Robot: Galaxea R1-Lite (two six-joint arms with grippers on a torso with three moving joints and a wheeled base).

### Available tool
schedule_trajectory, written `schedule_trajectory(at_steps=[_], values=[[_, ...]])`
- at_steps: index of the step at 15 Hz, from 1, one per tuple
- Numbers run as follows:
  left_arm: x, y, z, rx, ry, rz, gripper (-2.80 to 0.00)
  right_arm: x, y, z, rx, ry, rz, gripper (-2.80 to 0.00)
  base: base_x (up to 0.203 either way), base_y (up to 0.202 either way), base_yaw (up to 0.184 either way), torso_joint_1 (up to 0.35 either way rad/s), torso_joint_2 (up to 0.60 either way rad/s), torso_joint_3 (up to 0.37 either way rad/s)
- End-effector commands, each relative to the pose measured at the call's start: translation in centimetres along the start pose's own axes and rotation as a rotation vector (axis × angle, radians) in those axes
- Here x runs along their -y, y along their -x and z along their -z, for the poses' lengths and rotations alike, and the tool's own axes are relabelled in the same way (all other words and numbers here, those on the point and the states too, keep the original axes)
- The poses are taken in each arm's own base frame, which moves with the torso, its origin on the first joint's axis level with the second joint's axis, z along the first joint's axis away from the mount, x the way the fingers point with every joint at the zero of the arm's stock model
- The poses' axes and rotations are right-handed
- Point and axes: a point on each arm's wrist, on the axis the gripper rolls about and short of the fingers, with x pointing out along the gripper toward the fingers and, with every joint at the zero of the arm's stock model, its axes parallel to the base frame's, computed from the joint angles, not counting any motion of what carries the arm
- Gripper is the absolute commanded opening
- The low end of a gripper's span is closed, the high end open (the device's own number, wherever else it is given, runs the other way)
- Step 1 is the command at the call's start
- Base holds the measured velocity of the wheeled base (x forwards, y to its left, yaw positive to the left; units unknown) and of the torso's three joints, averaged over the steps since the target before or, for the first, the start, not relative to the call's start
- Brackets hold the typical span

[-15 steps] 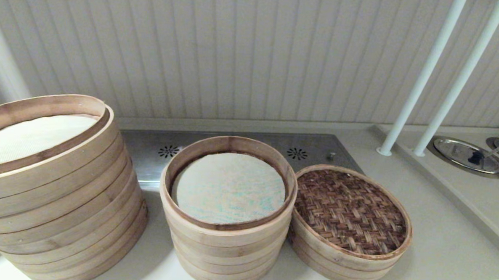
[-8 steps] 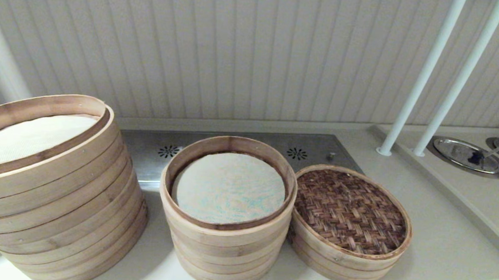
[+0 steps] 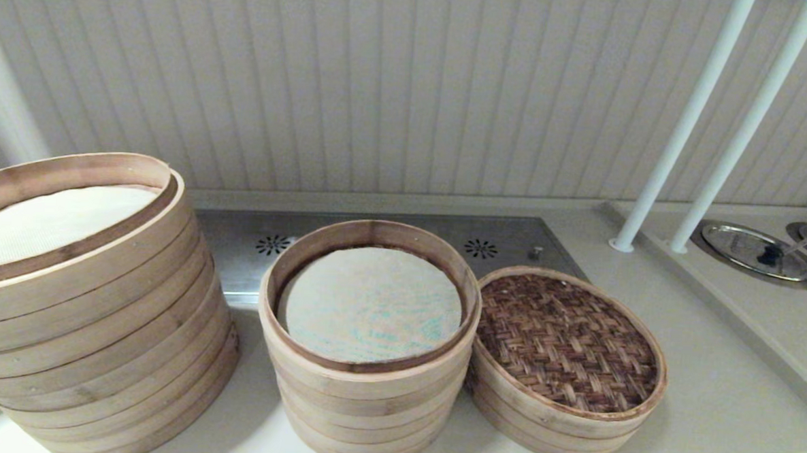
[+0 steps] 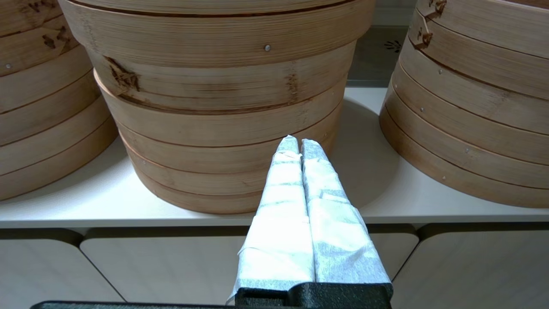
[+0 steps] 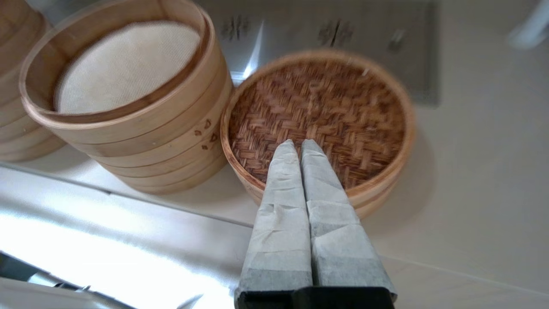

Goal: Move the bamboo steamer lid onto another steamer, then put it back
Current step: Pick up the steamer

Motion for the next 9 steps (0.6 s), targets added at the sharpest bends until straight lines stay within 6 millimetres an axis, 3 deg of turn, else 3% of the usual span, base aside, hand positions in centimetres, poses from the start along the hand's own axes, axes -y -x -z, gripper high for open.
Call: schedule_trajectory(at_steps=[1,5,8,9], values=[[0.0,0.0,0.0,0.001,-0.001,-0.001,-2.8,1.5,-5.6,-0.9,-0.174,-0.049,-0.015,-2.8,0.0,0.0,0.0,0.0,0.0,0.0],[0.0,0.0,0.0,0.0,-0.001,-0.001,-2.8,2.0,-11.2,0.6,-0.37,-0.044,-0.023,-2.8,0.0,0.0,0.0,0.0,0.0,0.0],[0.0,0.0,0.0,-0.001,-0.001,0.001,-2.8,1.8,-13.8,3.0,-0.483,0.044,0.047,-2.8,0.0,0.0,0.0,0.0,0.0,0.0],[0.0,0.0,0.0,0.001,-0.001,-0.001,-2.8,1.6,-14.3,3.4,-0.471,0.069,0.074,0.0,0.0,0.0,0.0,0.0,0.0,0.0]])
